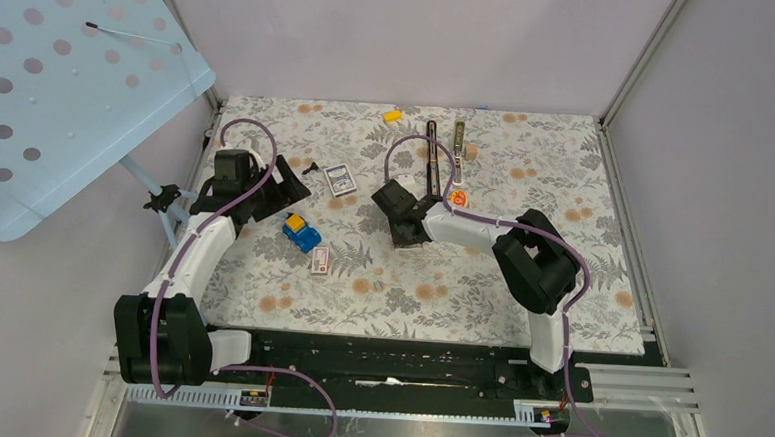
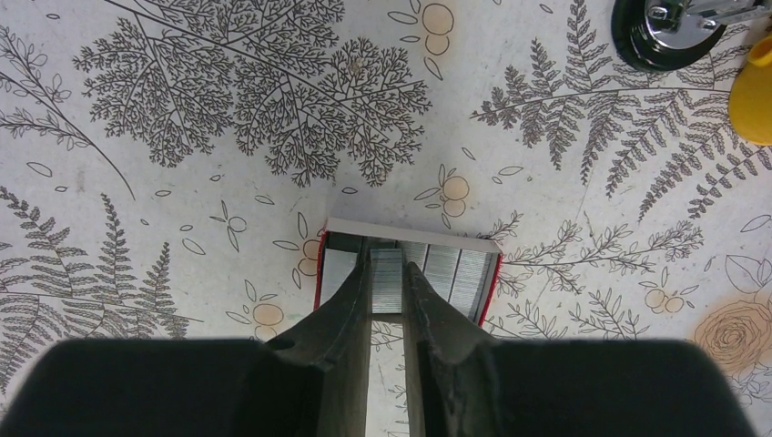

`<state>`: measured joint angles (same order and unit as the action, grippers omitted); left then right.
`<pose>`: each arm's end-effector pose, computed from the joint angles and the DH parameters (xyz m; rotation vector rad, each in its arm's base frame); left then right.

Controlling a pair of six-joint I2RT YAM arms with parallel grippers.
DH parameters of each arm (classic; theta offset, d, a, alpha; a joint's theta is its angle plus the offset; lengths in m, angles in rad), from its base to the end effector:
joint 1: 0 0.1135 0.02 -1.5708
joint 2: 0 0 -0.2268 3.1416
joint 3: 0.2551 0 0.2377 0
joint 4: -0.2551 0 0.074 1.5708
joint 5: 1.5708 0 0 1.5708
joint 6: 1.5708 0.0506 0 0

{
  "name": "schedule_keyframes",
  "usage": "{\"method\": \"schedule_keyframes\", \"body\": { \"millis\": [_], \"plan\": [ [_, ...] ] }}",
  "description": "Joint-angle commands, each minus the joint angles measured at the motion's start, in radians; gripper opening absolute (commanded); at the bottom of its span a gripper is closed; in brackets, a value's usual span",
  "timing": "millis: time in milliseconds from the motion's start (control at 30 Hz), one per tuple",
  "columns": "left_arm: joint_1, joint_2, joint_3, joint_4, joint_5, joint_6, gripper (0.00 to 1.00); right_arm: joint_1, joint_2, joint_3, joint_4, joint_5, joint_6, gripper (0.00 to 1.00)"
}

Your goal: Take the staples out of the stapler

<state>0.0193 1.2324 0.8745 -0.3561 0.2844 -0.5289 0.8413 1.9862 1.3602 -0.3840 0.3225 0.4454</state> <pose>0.2740 -0.0089 0.2228 -0.4810 2.2698 -0.5873 0.2772 0.2860 0.1316 -0.3774 2.4781 0.1067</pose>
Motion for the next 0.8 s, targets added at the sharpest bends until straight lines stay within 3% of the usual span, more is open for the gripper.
{"method": "schedule_keyframes", "body": {
  "millis": [0, 300, 767],
  "plan": [
    [0.007, -0.005, 0.000, 0.048, 0.009, -0.006, 0.88, -0.004, 0.010, 0.033, 0.017, 0.010, 0.013, 0.22],
    [0.008, -0.007, 0.000, 0.049, 0.011, -0.006, 0.88, -0.005, -0.001, 0.033, 0.021, 0.004, 0.016, 0.31],
    [0.011, -0.005, -0.002, 0.052, 0.017, -0.008, 0.88, -0.005, -0.073, 0.029, 0.016, 0.017, 0.018, 0.36]
  ]
}}
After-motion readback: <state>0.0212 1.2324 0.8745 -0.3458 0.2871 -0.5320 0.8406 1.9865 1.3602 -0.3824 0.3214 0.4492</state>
